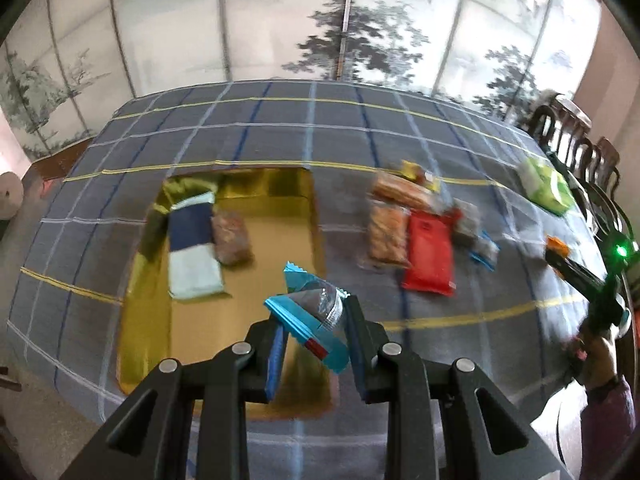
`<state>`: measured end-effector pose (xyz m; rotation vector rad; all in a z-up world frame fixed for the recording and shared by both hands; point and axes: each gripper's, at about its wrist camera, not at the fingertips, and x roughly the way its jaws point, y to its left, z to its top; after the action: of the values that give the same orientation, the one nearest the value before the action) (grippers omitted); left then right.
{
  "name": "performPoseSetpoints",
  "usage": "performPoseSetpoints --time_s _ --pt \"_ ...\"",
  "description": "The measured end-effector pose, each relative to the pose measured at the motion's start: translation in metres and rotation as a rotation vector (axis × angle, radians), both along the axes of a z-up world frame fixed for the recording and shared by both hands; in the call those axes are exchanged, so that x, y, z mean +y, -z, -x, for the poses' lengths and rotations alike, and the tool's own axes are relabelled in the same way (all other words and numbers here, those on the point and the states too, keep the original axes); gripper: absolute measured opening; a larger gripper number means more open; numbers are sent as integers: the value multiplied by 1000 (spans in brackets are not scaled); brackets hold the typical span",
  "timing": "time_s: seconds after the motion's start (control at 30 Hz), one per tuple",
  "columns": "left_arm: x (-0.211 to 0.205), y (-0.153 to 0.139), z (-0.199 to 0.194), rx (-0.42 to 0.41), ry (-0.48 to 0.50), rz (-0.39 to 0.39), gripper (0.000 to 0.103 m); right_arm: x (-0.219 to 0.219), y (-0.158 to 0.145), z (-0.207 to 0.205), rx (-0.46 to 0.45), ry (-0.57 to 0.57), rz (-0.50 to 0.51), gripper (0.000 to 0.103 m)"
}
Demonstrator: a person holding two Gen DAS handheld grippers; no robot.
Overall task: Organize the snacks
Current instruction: 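Carry the candy packet with the left tool over the tin while the right tool holds the orange bag, then lower the candy packet into the tin and open the left tool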
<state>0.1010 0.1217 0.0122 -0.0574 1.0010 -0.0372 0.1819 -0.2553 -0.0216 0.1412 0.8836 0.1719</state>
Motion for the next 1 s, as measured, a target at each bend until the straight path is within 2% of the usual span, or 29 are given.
performPoseSetpoints --time_s 0.17,0.53,0.7,1.0 --pt "24 8 -37 16 -32 -45 28 1 0 0 0 0 0 34" --pt "44 34 -101 58 -77 -48 28 4 2 0 3 -4 2 34" --pt "38 46 -115 62 -72 -104 28 5 2 0 4 -4 2 34" --pt "43 60 -132 80 -99 -119 30 8 3 0 6 -6 2 35"
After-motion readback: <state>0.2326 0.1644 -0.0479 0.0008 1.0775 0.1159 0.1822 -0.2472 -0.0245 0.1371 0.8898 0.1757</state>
